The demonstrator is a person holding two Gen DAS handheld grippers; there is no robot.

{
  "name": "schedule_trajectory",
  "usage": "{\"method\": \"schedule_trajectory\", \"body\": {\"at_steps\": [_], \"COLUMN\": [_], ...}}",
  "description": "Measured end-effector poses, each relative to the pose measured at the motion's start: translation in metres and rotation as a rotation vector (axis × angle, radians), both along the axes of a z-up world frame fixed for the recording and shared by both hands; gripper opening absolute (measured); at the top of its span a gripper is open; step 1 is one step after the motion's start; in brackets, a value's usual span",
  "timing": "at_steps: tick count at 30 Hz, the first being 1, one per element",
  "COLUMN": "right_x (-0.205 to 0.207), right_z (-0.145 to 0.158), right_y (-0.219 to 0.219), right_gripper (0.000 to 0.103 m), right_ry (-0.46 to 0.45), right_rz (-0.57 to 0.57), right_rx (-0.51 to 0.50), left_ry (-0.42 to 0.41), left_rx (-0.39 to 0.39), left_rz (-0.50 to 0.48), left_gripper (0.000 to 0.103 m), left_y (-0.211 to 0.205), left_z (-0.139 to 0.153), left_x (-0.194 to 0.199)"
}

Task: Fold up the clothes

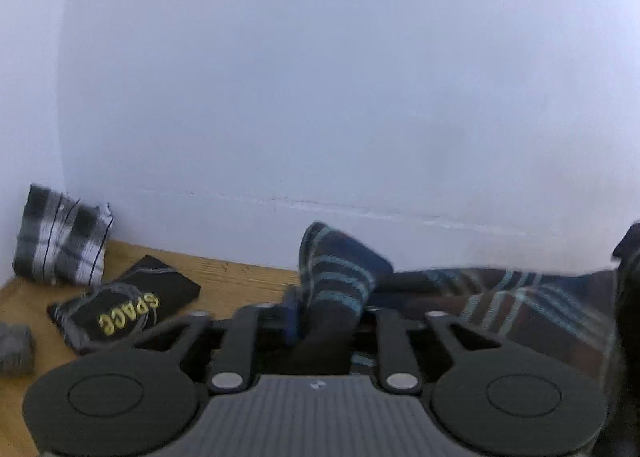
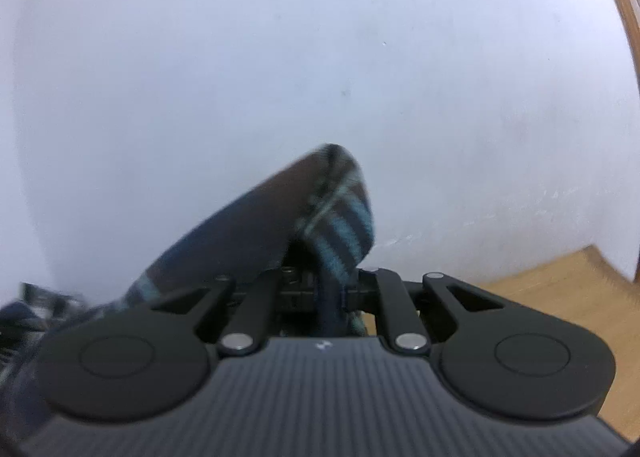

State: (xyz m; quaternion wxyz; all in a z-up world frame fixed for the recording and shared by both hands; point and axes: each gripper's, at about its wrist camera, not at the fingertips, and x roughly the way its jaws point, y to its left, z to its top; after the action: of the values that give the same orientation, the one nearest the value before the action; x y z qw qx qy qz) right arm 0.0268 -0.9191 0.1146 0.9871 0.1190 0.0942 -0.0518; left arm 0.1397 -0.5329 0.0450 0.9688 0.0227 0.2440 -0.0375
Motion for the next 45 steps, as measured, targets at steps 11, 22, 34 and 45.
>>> {"method": "schedule_trajectory", "body": {"at_steps": [11, 22, 34, 45], "right_x": [0.057, -0.132, -0.114, -0.136], "right_z": [-0.098, -0.155, -0.193, -0.221], "right_y": [-0.013, 0.061, 0.196, 0.188], "right_gripper": [0.047, 0.050, 0.051, 0.059], "right_ry": [0.377, 0.628, 0.678, 0.672], "right_rz": [-0.025, 0.059, -0.109, -0.439], "right_rx": [-0.040, 0.098, 0.124, 0.339], "left_ry": [0.251, 0.477, 0.527, 0.522], "left_rx": [0.216, 0.116, 0.006, 0.058], "left_rz": [0.047, 0.129, -0.187, -0.313], "left_gripper": [0.067, 0.069, 0.071, 0.083], "left_y": [0.003, 0.098, 0.125, 0.100], "left_z": [-0.101, -0.129, -0.169, -0.182], "left_x": [-0.009, -0.046, 0.004, 0.010]}}
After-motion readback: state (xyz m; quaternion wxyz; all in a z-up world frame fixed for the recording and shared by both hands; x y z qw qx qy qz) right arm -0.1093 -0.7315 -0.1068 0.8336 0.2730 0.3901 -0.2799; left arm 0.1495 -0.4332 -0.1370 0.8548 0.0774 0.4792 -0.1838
